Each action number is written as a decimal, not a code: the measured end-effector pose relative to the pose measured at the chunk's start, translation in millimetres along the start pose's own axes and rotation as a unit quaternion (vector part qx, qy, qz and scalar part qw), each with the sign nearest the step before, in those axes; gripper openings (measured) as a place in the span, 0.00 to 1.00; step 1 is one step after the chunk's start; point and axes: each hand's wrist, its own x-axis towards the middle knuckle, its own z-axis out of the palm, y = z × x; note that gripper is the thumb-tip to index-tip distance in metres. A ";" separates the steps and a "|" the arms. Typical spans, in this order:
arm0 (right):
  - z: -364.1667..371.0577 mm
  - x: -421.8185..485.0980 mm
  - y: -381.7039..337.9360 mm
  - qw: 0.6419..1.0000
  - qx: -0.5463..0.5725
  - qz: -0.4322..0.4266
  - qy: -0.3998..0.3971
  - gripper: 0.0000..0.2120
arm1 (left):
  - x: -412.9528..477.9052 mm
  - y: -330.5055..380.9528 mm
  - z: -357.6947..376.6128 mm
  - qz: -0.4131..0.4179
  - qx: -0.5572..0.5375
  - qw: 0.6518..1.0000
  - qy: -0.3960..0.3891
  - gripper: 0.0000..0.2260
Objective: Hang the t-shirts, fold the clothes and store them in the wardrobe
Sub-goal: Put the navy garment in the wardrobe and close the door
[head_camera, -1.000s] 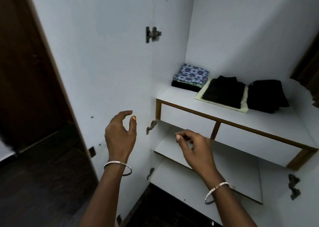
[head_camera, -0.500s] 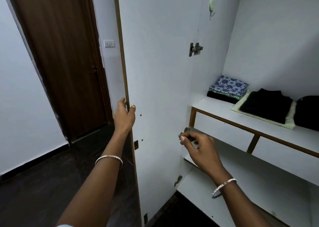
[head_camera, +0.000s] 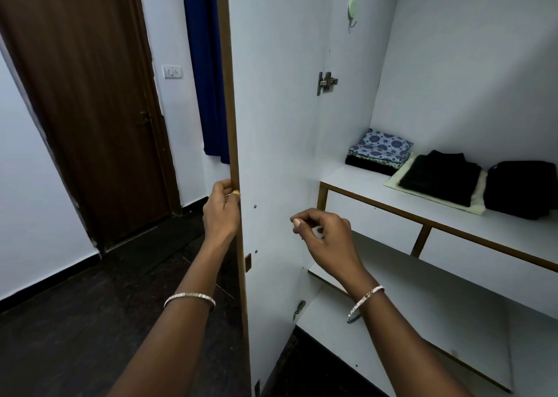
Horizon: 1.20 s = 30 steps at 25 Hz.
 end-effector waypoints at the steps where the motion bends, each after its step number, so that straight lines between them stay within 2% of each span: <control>1: 0.7 0.9 -0.3 1.000 0.000 0.000 0.004 0.06 | -7.0 1.2 3.2 0.015 0.004 1.000 -0.010 0.11; 4: 1.4 2.1 6.1 0.999 -0.011 0.021 0.021 0.09 | -22.8 7.1 16.8 0.069 0.023 0.996 -0.054 0.09; 9: -7.6 -0.1 28.9 0.997 -0.033 0.043 0.052 0.27 | -33.5 25.2 51.1 0.200 -0.013 0.959 -0.199 0.10; 11: -20.2 3.1 40.2 0.995 -0.034 0.046 0.082 0.25 | -26.0 30.6 74.0 0.281 0.018 0.932 -0.230 0.13; 13: -40.4 10.1 56.6 0.990 -0.042 0.057 0.124 0.17 | -15.7 35.4 105.5 0.361 0.067 0.897 -0.248 0.24; 16: -76.5 14.7 84.6 0.981 -0.070 0.098 0.150 0.09 | -2.7 44.5 158.2 0.443 0.197 0.843 -0.234 0.42; 20: -110.8 27.4 126.9 0.956 -0.137 0.150 0.212 0.11 | 13.5 53.8 238.1 0.516 0.300 0.781 -0.186 0.56; 24: -133.5 54.2 174.3 0.934 -0.175 0.177 0.256 0.11 | 32.4 54.7 310.6 0.536 0.306 0.763 -0.192 0.58; 30: -166.7 96.0 216.6 0.930 -0.158 0.211 0.256 0.15 | 49.7 52.2 373.6 0.537 0.288 0.770 -0.187 0.55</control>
